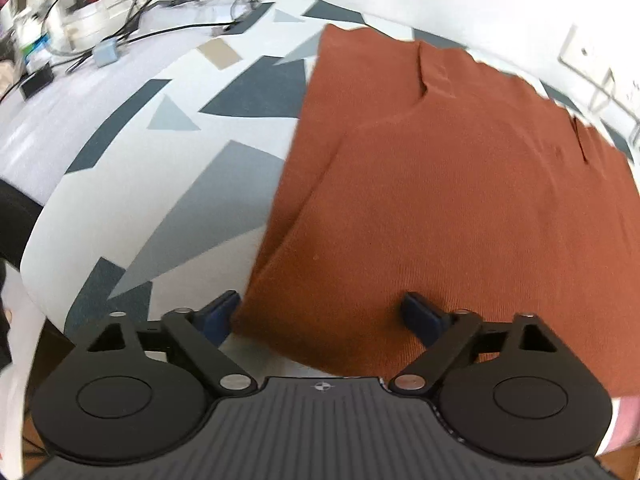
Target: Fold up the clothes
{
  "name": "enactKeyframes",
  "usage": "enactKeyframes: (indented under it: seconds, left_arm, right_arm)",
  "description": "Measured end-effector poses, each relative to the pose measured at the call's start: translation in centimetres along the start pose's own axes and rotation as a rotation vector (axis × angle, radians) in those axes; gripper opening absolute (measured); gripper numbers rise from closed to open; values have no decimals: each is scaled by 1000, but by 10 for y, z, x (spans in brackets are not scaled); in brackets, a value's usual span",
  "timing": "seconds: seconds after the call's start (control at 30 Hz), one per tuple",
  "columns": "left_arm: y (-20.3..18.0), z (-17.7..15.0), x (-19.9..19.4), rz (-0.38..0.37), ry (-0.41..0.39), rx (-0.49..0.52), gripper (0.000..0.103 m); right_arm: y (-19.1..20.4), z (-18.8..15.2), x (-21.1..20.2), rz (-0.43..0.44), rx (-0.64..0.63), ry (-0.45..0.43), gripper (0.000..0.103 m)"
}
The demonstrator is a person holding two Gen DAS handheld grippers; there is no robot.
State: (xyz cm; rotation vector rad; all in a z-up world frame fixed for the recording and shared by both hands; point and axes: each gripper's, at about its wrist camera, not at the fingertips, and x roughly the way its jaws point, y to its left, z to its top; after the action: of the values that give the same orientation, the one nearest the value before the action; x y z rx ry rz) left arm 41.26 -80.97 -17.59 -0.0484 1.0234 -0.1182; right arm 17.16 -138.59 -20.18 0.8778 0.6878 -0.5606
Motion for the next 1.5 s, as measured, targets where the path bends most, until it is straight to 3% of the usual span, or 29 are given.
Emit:
enactKeyframes:
  seconds: [0.1, 0.13, 0.17, 0.23, 0.47, 0.63, 0.77, 0.93, 1.0, 1.13, 1.27, 1.37, 1.43, 1.5]
  left_arm:
    - [0, -6, 0, 10, -30, 15, 87]
    - [0, -7, 1, 21, -36, 21, 99]
    - [2, -7, 4, 35, -33, 10, 103]
    - [4, -6, 6, 41, -43, 5, 103]
    - [7, -8, 6, 19, -60, 49, 103]
    - [10, -9, 6, -6, -77, 79, 103]
    - [12, -5, 8, -21, -68, 95, 103]
    - [12, -5, 8, -25, -76, 100, 103]
    - [12, -5, 8, -25, -72, 105, 103]
    - [12, 2, 10, -25, -35, 107, 103]
    - [12, 2, 9, -20, -24, 85, 102]
    - [10, 3, 3, -27, -22, 57, 86]
    - [10, 2, -3, -44, -26, 40, 58]
    - [17, 3, -5, -67, -25, -5, 46]
  right_arm:
    - [-3, -5, -1, 16, -16, -16, 35]
    - [-3, -6, -1, 17, -24, -23, 35]
    - [-3, -7, -1, 18, -30, -30, 35]
    - [0, -10, -1, 13, -53, -38, 37]
    - [29, -14, 8, -44, -212, -12, 63]
    - [42, -21, 12, -77, -265, -25, 72]
    - [45, -19, 13, -99, -268, -23, 70]
    - [31, -12, 7, -97, -200, -32, 44]
    - [24, -11, 5, -74, -183, -28, 38]
    - [15, -10, 2, -49, -155, -28, 35]
    - [20, -14, 4, -50, -255, -37, 33]
    - [18, -13, 4, -37, -266, -38, 31]
    - [16, -12, 3, -27, -224, -32, 26]
    - [14, -13, 2, -5, -182, -29, 18]
